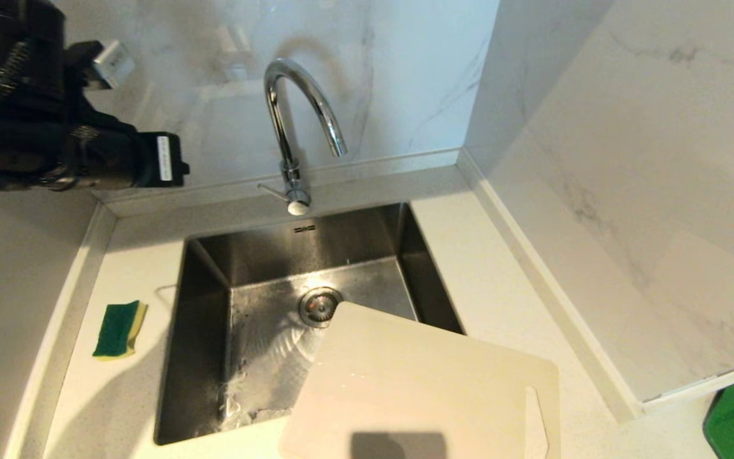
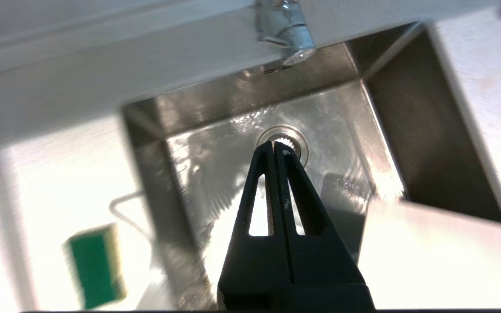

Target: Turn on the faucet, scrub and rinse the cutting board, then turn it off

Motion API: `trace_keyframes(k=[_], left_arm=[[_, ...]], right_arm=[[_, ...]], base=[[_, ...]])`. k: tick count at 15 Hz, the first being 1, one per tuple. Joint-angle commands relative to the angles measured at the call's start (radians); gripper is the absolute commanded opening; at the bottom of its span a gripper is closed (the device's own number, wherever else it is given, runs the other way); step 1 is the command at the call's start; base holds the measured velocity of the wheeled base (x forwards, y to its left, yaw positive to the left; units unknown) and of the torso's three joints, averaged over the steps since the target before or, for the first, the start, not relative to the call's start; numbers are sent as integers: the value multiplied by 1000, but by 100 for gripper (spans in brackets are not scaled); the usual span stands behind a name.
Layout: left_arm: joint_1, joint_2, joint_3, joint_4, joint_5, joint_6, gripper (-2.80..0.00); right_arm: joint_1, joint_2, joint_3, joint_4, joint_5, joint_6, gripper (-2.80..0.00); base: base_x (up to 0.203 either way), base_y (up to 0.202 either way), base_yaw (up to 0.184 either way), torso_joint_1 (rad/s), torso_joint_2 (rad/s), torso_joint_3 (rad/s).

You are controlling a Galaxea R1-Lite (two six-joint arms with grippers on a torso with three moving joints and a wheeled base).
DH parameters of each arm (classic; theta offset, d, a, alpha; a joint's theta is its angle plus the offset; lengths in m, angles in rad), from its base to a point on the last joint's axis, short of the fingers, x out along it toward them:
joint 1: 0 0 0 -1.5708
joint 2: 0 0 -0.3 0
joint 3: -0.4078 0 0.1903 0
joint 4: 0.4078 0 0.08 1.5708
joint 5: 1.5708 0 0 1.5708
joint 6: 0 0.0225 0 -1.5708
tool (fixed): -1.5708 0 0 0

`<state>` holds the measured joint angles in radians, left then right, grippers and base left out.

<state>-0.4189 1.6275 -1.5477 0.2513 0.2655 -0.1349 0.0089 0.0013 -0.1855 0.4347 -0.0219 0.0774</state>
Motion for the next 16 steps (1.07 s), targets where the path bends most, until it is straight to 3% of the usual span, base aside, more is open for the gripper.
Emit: trace_keyframes(k=[1, 5, 9, 16], left_arm=[[30, -239, 95, 27, -15, 10, -280], [89, -403, 144, 148, -116, 78, -280], [248, -497, 197, 171, -270, 128, -280], [263, -736, 387, 171, -292, 138, -280]], right_arm=[[0, 0, 0, 2, 0, 1, -280], [0, 0, 0, 2, 0, 1, -280], [0, 0, 0, 2, 0, 1, -280], [0, 0, 0, 2, 0, 1, -280]], base=[[0, 0, 0, 0, 0, 0], [0, 0, 0, 0, 0, 0], [0, 0, 0, 0, 0, 0], [0, 0, 0, 0, 0, 0]])
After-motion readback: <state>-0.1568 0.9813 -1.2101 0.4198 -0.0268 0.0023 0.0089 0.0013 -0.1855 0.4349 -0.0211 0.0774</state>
